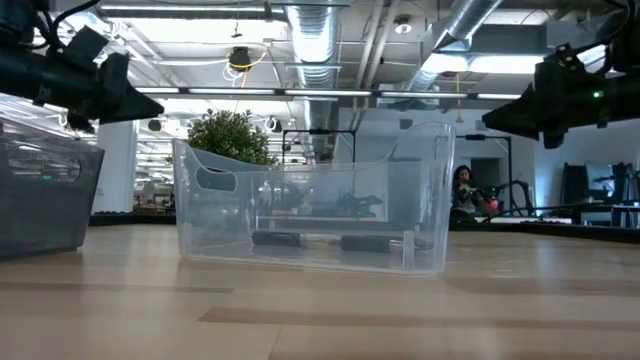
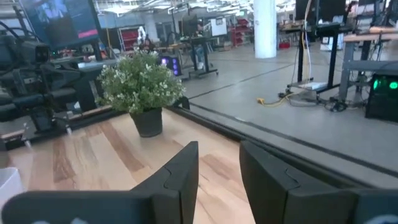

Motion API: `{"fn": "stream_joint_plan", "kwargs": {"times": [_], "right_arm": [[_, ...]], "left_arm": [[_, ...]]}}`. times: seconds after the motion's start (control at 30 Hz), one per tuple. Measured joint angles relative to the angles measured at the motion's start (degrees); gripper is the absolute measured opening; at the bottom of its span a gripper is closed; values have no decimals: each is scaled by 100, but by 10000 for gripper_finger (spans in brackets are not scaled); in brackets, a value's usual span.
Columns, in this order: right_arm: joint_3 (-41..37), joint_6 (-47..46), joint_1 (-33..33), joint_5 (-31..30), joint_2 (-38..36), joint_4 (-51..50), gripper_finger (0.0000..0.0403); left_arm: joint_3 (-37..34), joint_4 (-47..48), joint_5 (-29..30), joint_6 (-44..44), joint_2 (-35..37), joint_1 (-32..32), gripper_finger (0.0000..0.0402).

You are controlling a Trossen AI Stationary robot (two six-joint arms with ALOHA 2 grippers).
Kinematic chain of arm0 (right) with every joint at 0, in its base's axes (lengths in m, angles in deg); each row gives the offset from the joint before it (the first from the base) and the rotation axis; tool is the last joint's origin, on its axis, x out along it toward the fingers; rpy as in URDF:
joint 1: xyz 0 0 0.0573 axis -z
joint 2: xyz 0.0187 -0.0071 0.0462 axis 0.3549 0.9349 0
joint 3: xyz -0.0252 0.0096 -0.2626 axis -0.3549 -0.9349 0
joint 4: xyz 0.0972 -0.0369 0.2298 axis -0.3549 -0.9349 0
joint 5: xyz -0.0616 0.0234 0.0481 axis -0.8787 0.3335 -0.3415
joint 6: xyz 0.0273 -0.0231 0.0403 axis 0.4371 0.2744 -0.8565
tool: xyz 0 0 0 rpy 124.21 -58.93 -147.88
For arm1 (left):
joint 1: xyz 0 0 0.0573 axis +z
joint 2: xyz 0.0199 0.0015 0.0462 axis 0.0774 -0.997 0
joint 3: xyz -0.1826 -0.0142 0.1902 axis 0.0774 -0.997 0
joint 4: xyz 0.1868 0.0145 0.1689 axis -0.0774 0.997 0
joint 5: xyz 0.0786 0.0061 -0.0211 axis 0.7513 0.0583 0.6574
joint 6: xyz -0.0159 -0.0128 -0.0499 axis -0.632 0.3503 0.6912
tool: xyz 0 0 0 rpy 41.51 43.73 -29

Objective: Sort pens & pencils
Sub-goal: Return to Home Position

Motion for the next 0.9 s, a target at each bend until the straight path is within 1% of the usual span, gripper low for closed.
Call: {"fn": "stream_joint_plan", "kwargs": {"times": [0.03,0.23,0.4,0.53,0.63,0.9], "right_arm": [[0,-41,-6,2,-118,-161,136],[9,67,-100,149,-635,-207,139],[12,228,-111,125,-615,-217,137],[13,231,-111,127,-613,-225,139],[15,232,-111,125,-574,-231,139],[17,231,-118,133,-576,-236,139]], "left_arm": [[0,2,18,0,-2,0,91],[0,24,120,-133,19,0,91],[-2,24,30,-132,17,0,91],[-2,17,-106,-482,17,0,91],[-4,20,-92,-612,17,0,91],[-4,20,-93,-358,15,0,91]]}}
